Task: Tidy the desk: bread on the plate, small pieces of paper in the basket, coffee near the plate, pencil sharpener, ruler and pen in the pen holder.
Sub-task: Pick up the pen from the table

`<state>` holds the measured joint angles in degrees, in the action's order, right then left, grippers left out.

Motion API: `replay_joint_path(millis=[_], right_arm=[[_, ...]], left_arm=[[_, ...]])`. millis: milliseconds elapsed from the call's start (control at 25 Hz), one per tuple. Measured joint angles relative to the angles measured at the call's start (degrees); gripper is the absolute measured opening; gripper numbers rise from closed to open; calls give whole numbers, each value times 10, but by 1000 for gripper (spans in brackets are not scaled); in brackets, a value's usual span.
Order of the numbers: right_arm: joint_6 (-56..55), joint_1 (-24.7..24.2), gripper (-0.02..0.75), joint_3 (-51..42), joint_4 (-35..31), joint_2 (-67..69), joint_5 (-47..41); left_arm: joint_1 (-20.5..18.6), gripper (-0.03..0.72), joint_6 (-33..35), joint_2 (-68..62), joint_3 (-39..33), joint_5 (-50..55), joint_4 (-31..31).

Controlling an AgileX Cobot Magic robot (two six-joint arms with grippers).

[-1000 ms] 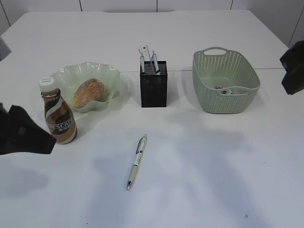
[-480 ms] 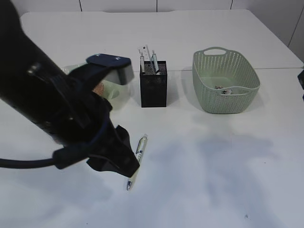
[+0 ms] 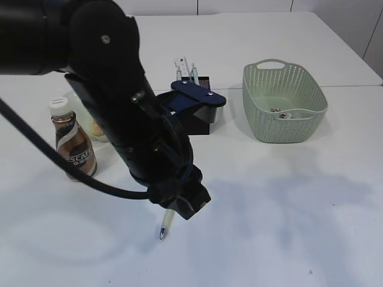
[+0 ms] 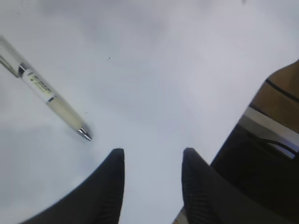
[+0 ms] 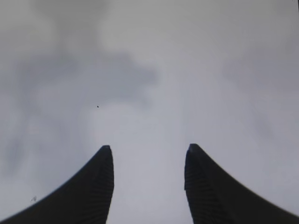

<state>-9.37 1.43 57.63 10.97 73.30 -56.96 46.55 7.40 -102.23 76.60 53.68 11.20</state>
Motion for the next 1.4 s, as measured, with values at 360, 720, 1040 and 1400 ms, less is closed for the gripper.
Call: replay_joint_path(millis=[360, 720, 1040, 1400], right_arm=[[-18, -6, 387, -37, 3, 4, 103], [-30, -6, 388, -39, 3, 45, 135], [-41, -7, 388, -39, 4, 108, 182], [-64, -8, 389, -39, 20, 158, 215]], left_arm=[[-44, 286, -59, -76, 93, 54, -50], [-65, 347, -93, -85, 161, 91, -54], [-65, 404, -145, -151, 206, 131, -52], [-65, 405, -211, -190, 217, 113, -54]])
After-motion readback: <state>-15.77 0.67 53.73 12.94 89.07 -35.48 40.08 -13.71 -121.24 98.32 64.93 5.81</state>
